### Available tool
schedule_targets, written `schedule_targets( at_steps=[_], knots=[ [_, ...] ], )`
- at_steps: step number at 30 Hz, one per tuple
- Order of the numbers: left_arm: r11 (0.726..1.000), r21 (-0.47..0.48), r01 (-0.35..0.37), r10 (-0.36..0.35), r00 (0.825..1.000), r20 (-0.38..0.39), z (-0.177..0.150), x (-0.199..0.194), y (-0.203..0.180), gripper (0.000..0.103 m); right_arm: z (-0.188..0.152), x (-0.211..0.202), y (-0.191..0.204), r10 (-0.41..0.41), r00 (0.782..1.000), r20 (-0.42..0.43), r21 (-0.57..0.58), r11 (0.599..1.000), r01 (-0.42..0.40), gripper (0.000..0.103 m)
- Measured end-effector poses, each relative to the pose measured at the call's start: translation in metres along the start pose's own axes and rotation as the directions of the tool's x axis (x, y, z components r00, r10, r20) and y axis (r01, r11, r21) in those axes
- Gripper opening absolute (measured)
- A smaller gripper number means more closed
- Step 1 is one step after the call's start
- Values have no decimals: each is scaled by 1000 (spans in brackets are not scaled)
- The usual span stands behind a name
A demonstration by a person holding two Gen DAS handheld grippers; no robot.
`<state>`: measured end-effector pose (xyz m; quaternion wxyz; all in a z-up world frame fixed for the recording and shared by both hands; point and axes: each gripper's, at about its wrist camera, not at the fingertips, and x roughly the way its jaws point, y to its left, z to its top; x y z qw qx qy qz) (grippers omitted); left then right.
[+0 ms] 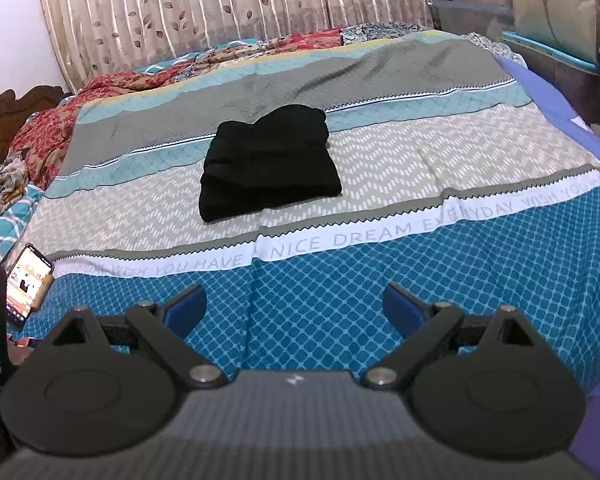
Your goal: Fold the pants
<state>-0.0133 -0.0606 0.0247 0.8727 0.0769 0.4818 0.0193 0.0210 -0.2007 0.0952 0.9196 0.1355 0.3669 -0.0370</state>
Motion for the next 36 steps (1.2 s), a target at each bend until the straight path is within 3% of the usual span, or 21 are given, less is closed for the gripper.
schedule_targets(
  at_steps=[36],
  knots=[
    [985, 144, -100, 99, 995, 15, 15, -5, -50, 103, 0, 4, -61, 63, 998, 1, 162, 985, -63, 96]
  ],
)
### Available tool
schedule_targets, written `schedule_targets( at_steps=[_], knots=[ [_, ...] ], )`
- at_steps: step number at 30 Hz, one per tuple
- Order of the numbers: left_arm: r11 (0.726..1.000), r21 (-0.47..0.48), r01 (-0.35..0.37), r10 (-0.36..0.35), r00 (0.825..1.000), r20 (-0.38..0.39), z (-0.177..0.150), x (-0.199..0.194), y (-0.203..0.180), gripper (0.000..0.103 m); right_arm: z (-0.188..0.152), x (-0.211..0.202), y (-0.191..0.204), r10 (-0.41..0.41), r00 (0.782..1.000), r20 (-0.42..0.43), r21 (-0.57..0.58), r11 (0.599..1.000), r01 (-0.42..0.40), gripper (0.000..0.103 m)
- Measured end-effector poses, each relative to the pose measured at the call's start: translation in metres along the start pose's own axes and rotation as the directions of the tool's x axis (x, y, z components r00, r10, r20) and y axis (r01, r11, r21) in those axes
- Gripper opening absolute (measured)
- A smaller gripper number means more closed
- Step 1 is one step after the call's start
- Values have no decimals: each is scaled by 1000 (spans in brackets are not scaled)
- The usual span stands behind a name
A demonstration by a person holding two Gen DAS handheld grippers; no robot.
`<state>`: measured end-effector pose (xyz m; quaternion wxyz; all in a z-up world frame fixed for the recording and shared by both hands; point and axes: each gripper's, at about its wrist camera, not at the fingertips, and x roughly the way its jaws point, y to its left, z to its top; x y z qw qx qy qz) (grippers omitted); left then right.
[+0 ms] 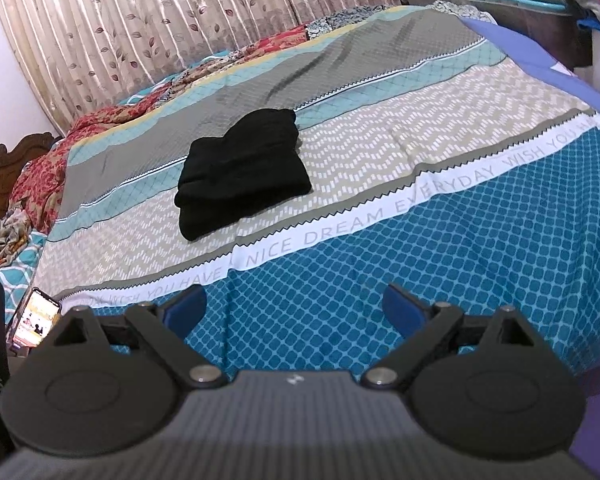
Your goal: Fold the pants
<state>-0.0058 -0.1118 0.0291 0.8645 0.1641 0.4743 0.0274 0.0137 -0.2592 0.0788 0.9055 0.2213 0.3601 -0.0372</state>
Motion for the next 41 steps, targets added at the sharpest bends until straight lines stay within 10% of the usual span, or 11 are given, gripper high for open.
schedule_targets(
  at_steps=[32, 41],
  knots=[
    [999, 40, -11, 12, 999, -34, 1, 7, -13, 103, 3, 6, -19, 28, 999, -40, 46, 999, -26, 96],
    [995, 30, 100, -99, 995, -16, 0, 2, -9, 103, 3, 6, -16, 25, 999, -43, 32, 999, -24, 96]
  ],
)
